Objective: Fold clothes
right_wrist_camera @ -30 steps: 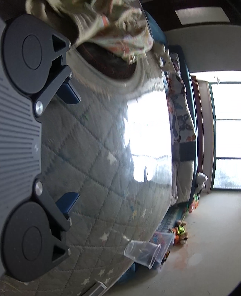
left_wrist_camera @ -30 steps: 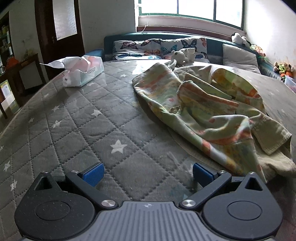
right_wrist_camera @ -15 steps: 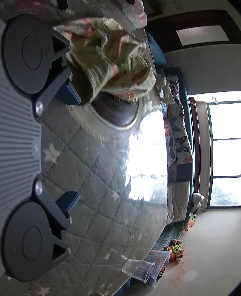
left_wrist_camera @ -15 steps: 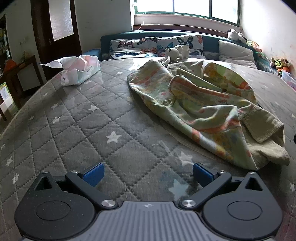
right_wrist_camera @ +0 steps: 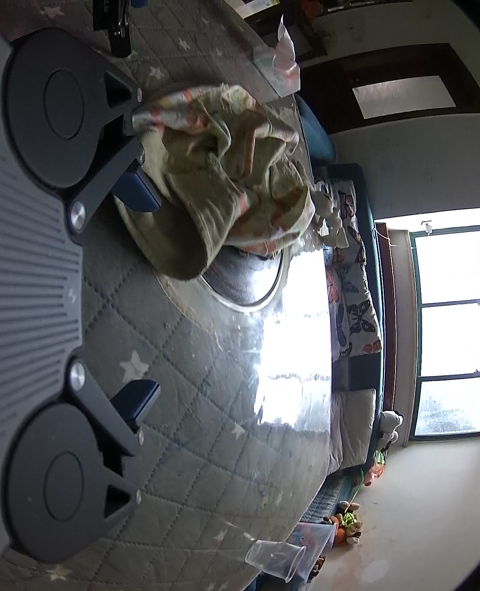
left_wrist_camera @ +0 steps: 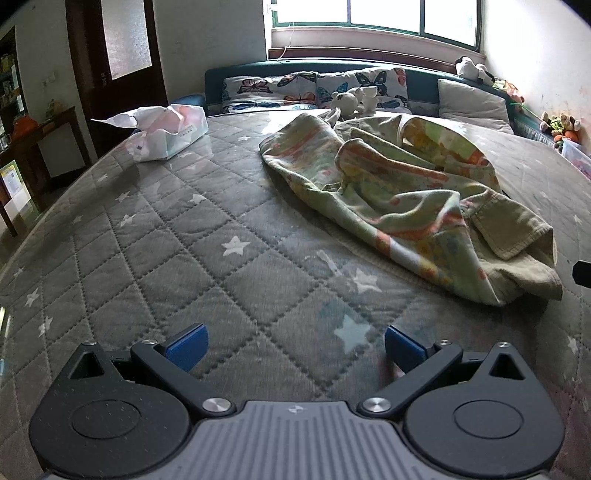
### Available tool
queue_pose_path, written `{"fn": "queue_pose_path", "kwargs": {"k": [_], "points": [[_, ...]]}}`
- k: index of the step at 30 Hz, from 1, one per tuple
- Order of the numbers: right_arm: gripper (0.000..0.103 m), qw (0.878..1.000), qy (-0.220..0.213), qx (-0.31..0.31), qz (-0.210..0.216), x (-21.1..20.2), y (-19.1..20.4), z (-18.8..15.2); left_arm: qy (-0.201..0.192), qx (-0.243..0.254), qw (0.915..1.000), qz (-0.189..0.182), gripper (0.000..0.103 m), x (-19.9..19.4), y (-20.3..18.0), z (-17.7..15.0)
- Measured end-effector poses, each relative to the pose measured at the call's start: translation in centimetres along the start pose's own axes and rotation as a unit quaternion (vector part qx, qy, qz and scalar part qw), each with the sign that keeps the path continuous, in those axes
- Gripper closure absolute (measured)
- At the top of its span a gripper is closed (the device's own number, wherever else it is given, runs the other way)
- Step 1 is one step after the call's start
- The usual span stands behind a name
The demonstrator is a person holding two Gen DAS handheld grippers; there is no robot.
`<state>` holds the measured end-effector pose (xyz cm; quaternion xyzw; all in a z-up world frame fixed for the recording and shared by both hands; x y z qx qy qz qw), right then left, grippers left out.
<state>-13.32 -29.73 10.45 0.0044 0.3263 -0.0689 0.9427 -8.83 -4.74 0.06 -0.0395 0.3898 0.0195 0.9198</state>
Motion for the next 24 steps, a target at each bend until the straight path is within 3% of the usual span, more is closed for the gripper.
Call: {"fn": "queue_pose_path", "kwargs": {"k": [24], "points": [[0.005, 1.000, -0.005, -0.018, 0.014, -0.6, 1.8, 0.1, -0.001, 0.010, 0.9999, -0.009, 0.000, -0.9, -1.3, 0.0]]}}
Point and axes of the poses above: each gripper's, at about its wrist camera, not at the fingertips, and x roughly the way its jaws point, y to its left, z to its top, the point moved 2 cm from there along x, roughly the way its jaws point, and after that the axes turned 9 degrees about -x, right-handed, at the moved point
